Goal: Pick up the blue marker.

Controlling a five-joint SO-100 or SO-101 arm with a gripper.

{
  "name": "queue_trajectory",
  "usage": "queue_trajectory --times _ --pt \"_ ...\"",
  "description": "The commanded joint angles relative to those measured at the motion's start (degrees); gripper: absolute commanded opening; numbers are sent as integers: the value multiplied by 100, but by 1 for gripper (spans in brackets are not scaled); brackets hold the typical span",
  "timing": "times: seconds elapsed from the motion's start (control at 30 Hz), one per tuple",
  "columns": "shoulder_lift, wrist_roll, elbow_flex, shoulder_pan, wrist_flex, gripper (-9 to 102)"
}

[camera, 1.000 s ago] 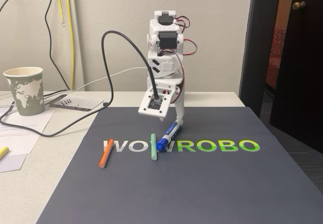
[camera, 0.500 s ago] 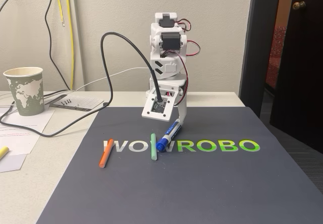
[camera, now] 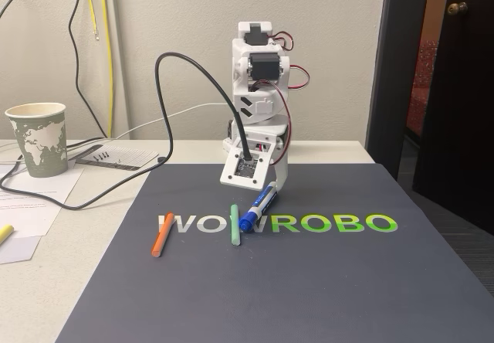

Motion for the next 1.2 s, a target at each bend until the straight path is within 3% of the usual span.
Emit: queue_trajectory --times 0.0,1.17 --pt "88 44 -272 -44 53 18" --pt "-343 -193 -343 114 -835 15"
